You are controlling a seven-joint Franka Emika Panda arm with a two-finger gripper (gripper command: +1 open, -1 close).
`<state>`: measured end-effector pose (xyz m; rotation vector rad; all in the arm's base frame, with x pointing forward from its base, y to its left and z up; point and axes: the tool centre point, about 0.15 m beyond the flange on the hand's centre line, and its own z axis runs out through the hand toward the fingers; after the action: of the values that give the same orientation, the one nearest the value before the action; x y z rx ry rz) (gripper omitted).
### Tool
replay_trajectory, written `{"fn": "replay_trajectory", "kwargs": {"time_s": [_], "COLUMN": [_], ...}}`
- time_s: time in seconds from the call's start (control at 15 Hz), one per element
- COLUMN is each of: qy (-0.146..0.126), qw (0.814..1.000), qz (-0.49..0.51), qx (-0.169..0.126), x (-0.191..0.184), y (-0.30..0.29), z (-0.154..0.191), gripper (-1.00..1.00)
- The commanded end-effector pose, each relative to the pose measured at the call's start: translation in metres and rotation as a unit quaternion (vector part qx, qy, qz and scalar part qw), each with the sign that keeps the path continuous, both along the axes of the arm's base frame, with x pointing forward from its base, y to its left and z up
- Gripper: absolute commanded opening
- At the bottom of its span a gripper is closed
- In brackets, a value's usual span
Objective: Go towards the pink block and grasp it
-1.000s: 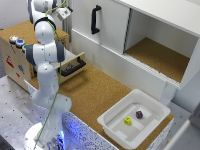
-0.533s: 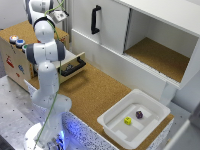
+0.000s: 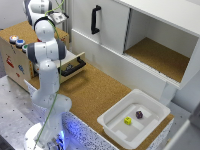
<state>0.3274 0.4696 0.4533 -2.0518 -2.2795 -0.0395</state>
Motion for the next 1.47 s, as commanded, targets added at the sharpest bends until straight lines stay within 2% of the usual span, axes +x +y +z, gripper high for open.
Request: {"fn": "replay_trajectory", "kwargs": {"time_s": [0.0,0.27,0.4,0.47,1.07,1.4], "qy": [-0.029,-0.035,-0.027,-0.024,-0.026,-0.041], "qw": [0.999,0.999,0.999,0.999,0.999,0.998], "qz": [-0.020,-0.025,-0.022,-0.020,-0.020,-0.038], "qx": [-0.018,-0.016,-0.014,-0.013,-0.011,0.008], "x": [-0.004,-0.010,-0.016,-0.019,-0.027,-0.026], "y": [0.012,0.009,0.011,0.011,-0.012,-0.039], "z": [-0.022,-0.026,-0.030,-0.032,-0.029,-0.014], "gripper": [1.00,1.00,1.00,-1.00,-1.00,-1.00]}}
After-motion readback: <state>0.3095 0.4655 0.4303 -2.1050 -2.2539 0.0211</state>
